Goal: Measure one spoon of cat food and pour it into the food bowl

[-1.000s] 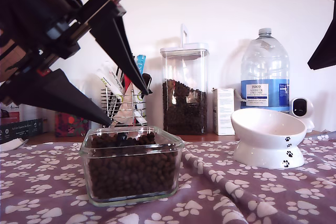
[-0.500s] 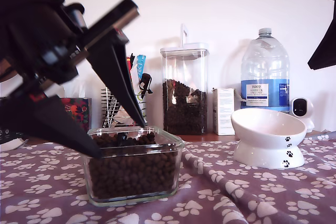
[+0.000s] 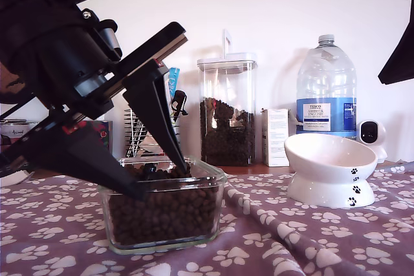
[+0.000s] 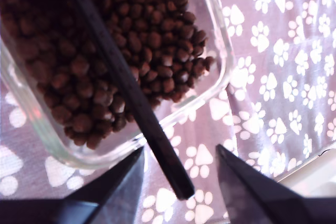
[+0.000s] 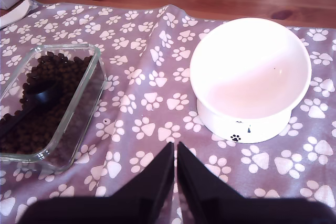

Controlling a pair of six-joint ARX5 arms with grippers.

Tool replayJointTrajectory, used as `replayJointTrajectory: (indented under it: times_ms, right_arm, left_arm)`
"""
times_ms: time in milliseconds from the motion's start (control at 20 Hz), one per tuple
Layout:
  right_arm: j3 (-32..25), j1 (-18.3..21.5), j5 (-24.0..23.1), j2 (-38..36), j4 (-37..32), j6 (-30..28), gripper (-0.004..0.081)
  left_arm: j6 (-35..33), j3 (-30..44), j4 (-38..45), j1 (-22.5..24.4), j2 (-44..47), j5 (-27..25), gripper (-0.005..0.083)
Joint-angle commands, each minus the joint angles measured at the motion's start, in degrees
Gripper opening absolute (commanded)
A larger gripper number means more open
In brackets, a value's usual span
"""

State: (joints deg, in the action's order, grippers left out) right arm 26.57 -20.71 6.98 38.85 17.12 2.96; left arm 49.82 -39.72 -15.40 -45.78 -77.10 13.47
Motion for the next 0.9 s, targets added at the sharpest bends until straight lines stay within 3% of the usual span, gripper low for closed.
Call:
replayJointTrajectory:
  times_ms: [0,450,850]
  right_arm:
    - [0.2,0.1,0.2,0.0,-0.6,0.1,-0.0010]
    - [0.2,0.1,0.2,0.0,-0.6,0.3,-0.0010]
    - [0.2,0.1,0.6,0.0,0.4,0.3,-0.0010]
  left_arm:
    - [-0.6,-0.5,0.3,1.2,-0.6,-0.7,0.0275]
    - [-2.3,-0.5,0.5,1.3,-0.6,-0.5,0.0053]
    - [-2.3,-0.5,-0.1,2.2,-0.5,-0.4,0.0038]
